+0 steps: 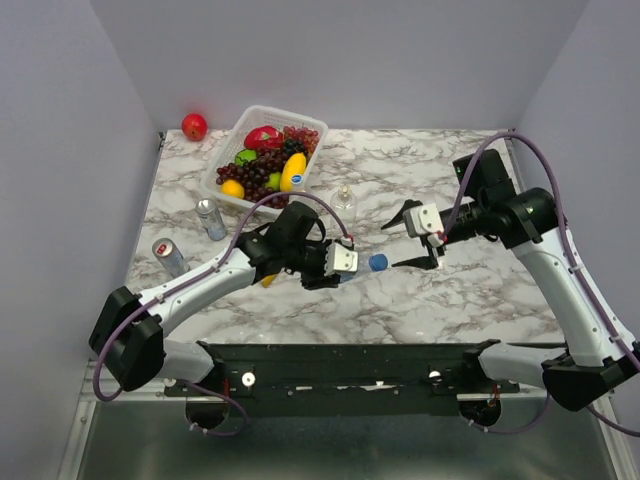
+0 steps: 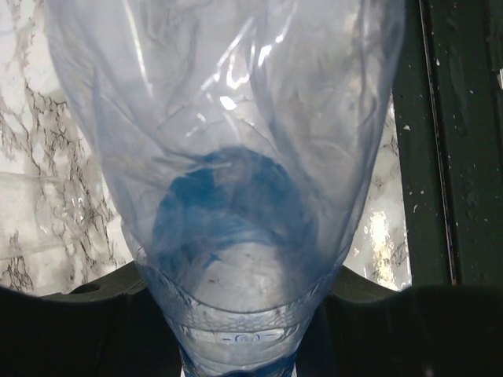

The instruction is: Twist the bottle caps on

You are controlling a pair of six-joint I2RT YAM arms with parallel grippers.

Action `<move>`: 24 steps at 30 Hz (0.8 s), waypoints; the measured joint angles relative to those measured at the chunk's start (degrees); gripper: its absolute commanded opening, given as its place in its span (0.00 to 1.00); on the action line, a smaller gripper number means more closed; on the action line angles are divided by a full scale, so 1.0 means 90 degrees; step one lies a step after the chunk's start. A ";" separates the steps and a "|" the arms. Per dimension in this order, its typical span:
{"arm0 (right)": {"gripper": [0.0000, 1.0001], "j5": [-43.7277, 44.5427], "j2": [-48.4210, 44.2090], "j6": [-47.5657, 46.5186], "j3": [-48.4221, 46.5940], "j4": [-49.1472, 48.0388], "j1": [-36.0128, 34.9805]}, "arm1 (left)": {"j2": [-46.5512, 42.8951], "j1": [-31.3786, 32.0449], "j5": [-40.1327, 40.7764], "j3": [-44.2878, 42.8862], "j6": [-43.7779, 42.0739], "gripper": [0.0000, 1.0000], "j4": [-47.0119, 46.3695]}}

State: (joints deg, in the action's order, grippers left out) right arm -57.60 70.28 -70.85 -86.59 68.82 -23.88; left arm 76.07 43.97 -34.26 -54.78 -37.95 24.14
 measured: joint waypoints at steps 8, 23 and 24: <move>0.69 0.0423 -0.0204 -0.2006 0.0520 0.0384 -0.0612 | 0.0134 -0.0002 -0.0187 -0.0126 -0.0335 0.00 0.0435; 0.45 0.0821 -0.0308 -0.2550 0.1052 0.0092 -0.1013 | 0.0199 -0.0002 -0.0304 -0.0233 -0.0328 0.00 0.0469; 0.43 0.0831 -0.0313 -0.2499 0.1071 0.0007 -0.1022 | 0.0204 -0.0002 -0.0308 -0.0233 -0.0328 0.00 0.0476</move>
State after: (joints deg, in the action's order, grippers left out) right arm -50.13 67.46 -93.34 -76.95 68.88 -33.08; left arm 77.91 43.94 -37.04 -56.88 -40.91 28.42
